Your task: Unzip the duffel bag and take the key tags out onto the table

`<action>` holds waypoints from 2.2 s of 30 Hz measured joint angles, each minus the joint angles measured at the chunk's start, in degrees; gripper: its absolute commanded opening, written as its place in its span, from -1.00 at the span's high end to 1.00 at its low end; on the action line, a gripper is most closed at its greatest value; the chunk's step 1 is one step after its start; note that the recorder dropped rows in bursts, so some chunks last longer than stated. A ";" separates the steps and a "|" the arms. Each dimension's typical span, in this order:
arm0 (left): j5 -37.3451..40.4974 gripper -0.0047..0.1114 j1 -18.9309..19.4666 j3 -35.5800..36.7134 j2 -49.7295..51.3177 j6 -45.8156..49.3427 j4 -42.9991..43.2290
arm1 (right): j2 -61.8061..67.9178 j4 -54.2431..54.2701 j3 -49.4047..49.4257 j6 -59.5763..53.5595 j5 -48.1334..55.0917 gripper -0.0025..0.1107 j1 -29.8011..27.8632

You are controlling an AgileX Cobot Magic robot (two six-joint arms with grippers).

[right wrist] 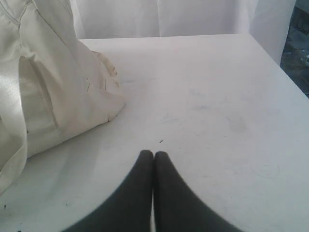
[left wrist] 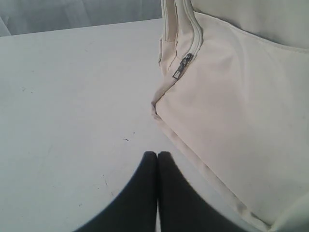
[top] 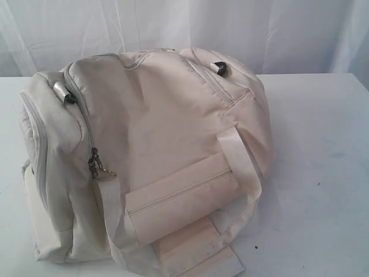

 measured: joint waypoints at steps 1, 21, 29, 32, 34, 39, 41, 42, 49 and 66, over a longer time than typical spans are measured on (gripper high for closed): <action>-0.12 0.92 0.00 0.00 0.00 0.10 0.00 | 0.00 0.00 0.00 0.00 0.00 0.96 0.00; -40.45 0.92 0.00 0.00 -0.12 -7.14 0.00 | 0.00 0.00 0.00 0.00 0.00 0.96 0.00; -40.48 0.92 0.00 -16.94 6.50 9.87 -0.43 | 0.00 0.00 0.00 0.00 0.00 0.96 0.00; -26.23 0.92 0.00 -29.68 17.77 11.06 -0.43 | 0.00 0.00 0.00 0.00 0.00 0.96 0.00; -12.36 0.92 0.00 -36.12 25.17 10.45 -0.43 | 0.00 0.00 0.00 0.00 0.00 0.96 0.00; 17.26 0.92 -5.94 -46.64 37.10 7.01 -6.60 | 0.00 0.00 0.00 0.00 0.00 0.96 0.00; 23.23 0.92 -8.84 -48.80 39.95 10.68 -13.83 | 0.00 0.00 0.00 0.00 0.00 0.96 0.00; 24.44 0.92 -9.65 -49.06 40.69 12.79 -17.00 | 0.00 0.00 0.00 0.00 0.00 0.96 0.00; 28.94 0.92 -16.11 -50.33 48.93 20.57 -28.37 | 0.00 0.00 0.00 0.00 0.00 0.96 0.00; 40.26 0.42 -19.90 -62.40 61.47 9.51 -12.46 | 0.00 0.00 0.00 0.00 0.00 0.96 0.00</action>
